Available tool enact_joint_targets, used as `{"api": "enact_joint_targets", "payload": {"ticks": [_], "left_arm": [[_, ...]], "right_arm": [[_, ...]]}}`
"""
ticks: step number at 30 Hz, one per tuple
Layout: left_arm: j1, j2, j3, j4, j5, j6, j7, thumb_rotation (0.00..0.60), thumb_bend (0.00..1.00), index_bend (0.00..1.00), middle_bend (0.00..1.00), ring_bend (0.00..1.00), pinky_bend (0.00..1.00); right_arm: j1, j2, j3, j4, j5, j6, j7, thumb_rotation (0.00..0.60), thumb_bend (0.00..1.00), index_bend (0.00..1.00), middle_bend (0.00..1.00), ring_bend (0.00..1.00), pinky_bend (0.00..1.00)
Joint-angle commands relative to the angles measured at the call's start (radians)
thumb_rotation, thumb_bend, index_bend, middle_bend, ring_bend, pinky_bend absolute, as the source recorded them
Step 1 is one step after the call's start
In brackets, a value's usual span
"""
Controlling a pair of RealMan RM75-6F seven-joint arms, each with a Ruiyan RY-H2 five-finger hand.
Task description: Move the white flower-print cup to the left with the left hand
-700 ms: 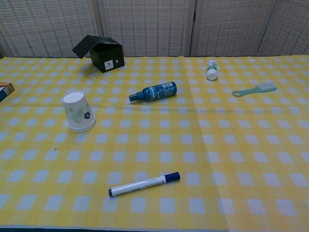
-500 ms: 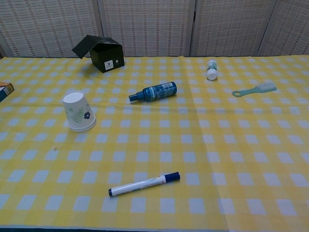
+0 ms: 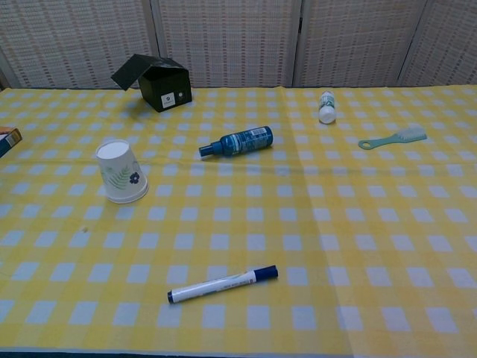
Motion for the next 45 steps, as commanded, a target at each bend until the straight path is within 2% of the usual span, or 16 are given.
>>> {"api": "enact_joint_targets", "payload": {"ticks": [1, 7, 15, 29, 41, 45], "left_arm": [[-0.094, 0.083, -0.035, -0.056, -0.039, -0.148, -0.035, 0.600, 0.30, 0.20, 0.00, 0.00, 0.18], [-0.236, 0.111, -0.062, -0.082, -0.089, -0.370, -0.002, 0.600, 0.30, 0.20, 0.00, 0.00, 0.18], [-0.385, 0.061, -0.081, -0.053, -0.190, -0.586, 0.071, 0.600, 0.30, 0.20, 0.00, 0.00, 0.18], [-0.524, -0.060, -0.072, 0.034, -0.243, -0.727, 0.115, 0.600, 0.30, 0.20, 0.00, 0.00, 0.18], [-0.648, -0.159, -0.053, 0.088, -0.342, -0.858, 0.193, 0.600, 0.30, 0.20, 0.00, 0.00, 0.18], [-0.678, -0.183, -0.048, 0.115, -0.364, -0.874, 0.211, 0.600, 0.30, 0.20, 0.00, 0.00, 0.18]], "right_arm": [[0.005, -0.001, 0.006, 0.001, 0.001, -0.002, 0.003, 0.600, 0.23, 0.00, 0.00, 0.00, 0.00], [0.023, -0.006, 0.015, 0.004, 0.025, -0.038, -0.006, 0.600, 0.23, 0.00, 0.00, 0.00, 0.00], [0.035, -0.002, 0.020, 0.010, 0.047, -0.067, 0.003, 0.600, 0.23, 0.00, 0.00, 0.00, 0.00], [0.041, 0.008, 0.025, 0.018, 0.058, -0.077, 0.035, 0.600, 0.23, 0.00, 0.00, 0.00, 0.00], [0.035, 0.025, 0.016, 0.026, 0.038, -0.065, 0.085, 0.600, 0.23, 0.00, 0.00, 0.00, 0.00], [0.036, 0.030, 0.013, 0.029, 0.038, -0.069, 0.096, 0.600, 0.23, 0.00, 0.00, 0.00, 0.00]]}}
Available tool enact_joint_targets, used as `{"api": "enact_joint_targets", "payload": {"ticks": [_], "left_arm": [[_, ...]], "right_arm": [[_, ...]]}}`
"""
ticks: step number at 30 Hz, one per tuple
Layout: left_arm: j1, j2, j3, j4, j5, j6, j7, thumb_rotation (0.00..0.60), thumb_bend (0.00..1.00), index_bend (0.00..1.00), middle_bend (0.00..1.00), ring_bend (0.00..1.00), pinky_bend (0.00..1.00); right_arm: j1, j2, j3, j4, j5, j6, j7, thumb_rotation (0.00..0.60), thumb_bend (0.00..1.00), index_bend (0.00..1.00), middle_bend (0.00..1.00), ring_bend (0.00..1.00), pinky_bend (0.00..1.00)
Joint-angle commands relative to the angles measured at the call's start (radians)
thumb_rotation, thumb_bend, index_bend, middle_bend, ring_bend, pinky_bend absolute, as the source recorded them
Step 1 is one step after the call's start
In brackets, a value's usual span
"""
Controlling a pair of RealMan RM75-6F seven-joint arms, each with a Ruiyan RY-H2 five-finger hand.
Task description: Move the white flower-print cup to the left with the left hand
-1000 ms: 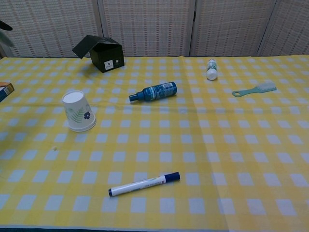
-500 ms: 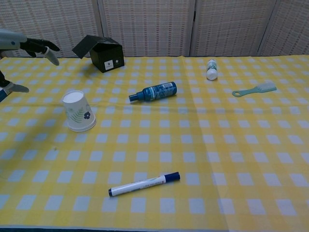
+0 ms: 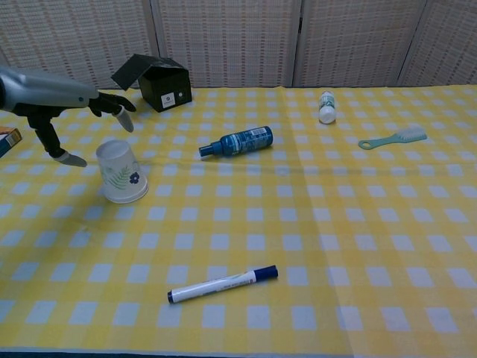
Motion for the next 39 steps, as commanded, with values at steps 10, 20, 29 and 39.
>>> {"api": "enact_joint_targets", "payload": {"ticks": [10, 20, 29, 39], "left_arm": [[-0.052, -0.053, 0.038, 0.079, -0.050, -0.014, 0.057, 0.600, 0.30, 0.20, 0.00, 0.00, 0.18], [-0.070, -0.051, 0.058, 0.087, -0.074, -0.019, 0.056, 0.600, 0.30, 0.24, 0.00, 0.00, 0.18], [-0.079, -0.055, 0.069, 0.088, -0.078, -0.007, 0.052, 0.600, 0.30, 0.28, 0.00, 0.00, 0.18], [-0.087, -0.058, 0.072, 0.088, -0.073, 0.003, 0.034, 0.600, 0.30, 0.28, 0.00, 0.00, 0.18]], "right_arm": [[-0.008, 0.007, 0.001, 0.004, -0.001, 0.016, 0.019, 0.600, 0.23, 0.00, 0.00, 0.00, 0.00], [-0.005, 0.006, 0.003, 0.004, 0.007, 0.008, 0.015, 0.600, 0.23, 0.00, 0.00, 0.00, 0.00], [-0.003, 0.005, 0.003, 0.003, 0.009, 0.004, 0.010, 0.600, 0.23, 0.00, 0.00, 0.00, 0.00], [-0.002, 0.006, 0.004, 0.003, 0.013, 0.001, 0.010, 0.600, 0.23, 0.00, 0.00, 0.00, 0.00]]}}
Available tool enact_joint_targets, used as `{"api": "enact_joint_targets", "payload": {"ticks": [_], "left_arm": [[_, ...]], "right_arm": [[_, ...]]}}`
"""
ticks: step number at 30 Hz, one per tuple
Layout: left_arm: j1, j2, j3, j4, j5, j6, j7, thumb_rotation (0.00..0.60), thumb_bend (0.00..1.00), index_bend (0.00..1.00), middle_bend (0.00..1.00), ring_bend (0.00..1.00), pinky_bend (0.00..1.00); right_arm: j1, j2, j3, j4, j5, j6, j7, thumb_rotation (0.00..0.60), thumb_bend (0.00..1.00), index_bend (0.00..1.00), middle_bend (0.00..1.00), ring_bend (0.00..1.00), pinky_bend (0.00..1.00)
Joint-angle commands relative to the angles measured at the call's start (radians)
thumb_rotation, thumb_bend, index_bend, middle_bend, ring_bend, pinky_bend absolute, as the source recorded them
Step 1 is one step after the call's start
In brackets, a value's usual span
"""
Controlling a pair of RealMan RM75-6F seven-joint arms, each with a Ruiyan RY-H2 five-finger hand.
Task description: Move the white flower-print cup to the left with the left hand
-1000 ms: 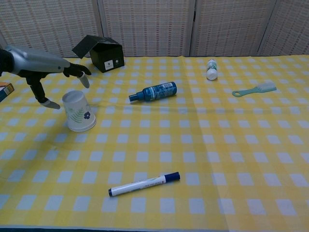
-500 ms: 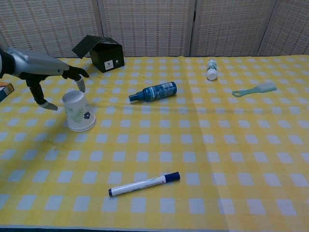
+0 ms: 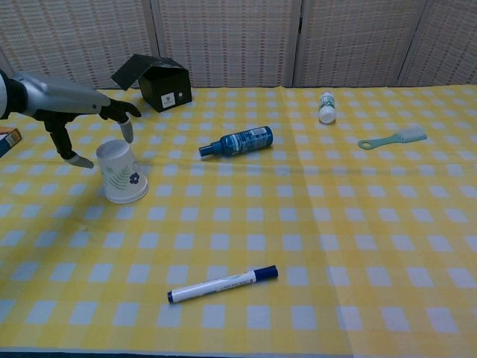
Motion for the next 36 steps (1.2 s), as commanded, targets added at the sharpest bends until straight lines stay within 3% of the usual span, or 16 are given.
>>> {"api": "enact_joint_targets", "payload": {"ticks": [1, 19, 36], "left_arm": [[-0.001, -0.001, 0.000, 0.000, 0.001, 0.002, -0.003, 0.600, 0.30, 0.28, 0.00, 0.00, 0.18], [-0.006, -0.006, 0.000, 0.000, 0.025, 0.028, -0.028, 0.600, 0.30, 0.43, 0.00, 0.00, 0.18], [-0.026, 0.068, 0.005, -0.121, -0.076, 0.067, 0.091, 0.600, 0.30, 0.44, 0.00, 0.00, 0.18]], "right_arm": [[0.000, 0.000, 0.000, 0.000, 0.000, 0.001, 0.001, 0.600, 0.23, 0.00, 0.00, 0.00, 0.00], [-0.003, -0.002, -0.002, 0.001, -0.006, 0.008, -0.002, 0.600, 0.23, 0.00, 0.00, 0.00, 0.00], [-0.006, 0.004, -0.008, 0.002, -0.025, 0.018, 0.015, 0.600, 0.23, 0.00, 0.00, 0.00, 0.00]]}}
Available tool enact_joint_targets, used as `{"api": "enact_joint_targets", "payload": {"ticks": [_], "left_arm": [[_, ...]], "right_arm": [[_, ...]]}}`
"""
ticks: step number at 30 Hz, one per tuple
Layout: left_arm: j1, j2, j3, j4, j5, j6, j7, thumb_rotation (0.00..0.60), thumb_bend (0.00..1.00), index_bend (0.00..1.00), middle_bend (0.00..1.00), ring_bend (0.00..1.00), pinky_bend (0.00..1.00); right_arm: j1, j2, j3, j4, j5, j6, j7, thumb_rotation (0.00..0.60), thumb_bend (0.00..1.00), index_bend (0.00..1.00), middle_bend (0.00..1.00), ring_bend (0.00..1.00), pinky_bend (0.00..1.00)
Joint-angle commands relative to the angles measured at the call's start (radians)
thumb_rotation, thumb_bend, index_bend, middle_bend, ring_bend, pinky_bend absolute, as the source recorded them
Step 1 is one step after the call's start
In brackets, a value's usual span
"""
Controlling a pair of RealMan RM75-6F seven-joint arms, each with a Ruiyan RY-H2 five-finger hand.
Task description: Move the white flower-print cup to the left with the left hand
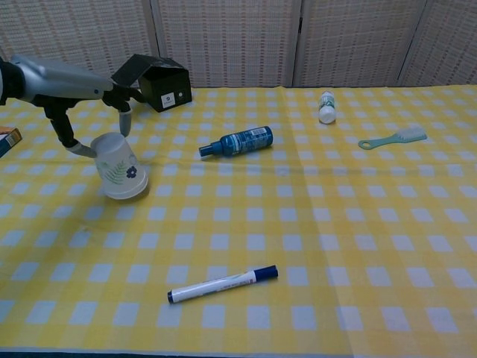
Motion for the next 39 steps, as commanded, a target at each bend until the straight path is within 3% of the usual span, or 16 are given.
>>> {"api": "enact_joint_targets", "payload": {"ticks": [1, 13, 32, 39], "left_arm": [[-0.011, 0.020, 0.003, -0.032, -0.036, 0.011, 0.039, 0.600, 0.30, 0.43, 0.00, 0.00, 0.18], [-0.058, 0.098, 0.016, -0.161, -0.190, 0.083, 0.196, 0.600, 0.30, 0.44, 0.00, 0.00, 0.18], [-0.082, 0.352, 0.066, -0.508, -0.407, 0.272, 0.425, 0.600, 0.30, 0.44, 0.00, 0.00, 0.18], [-0.051, 0.343, 0.072, -0.448, -0.362, 0.264, 0.390, 0.600, 0.30, 0.44, 0.00, 0.00, 0.18]], "right_arm": [[-0.002, 0.001, -0.002, 0.000, -0.006, 0.005, 0.004, 0.600, 0.23, 0.00, 0.00, 0.00, 0.00], [-0.006, 0.007, -0.008, 0.007, -0.021, 0.013, 0.025, 0.600, 0.23, 0.00, 0.00, 0.00, 0.00], [-0.001, 0.000, -0.013, 0.000, -0.028, 0.006, 0.004, 0.600, 0.23, 0.00, 0.00, 0.00, 0.00], [-0.015, -0.008, -0.021, -0.012, -0.053, 0.041, -0.017, 0.600, 0.23, 0.00, 0.00, 0.00, 0.00]]}}
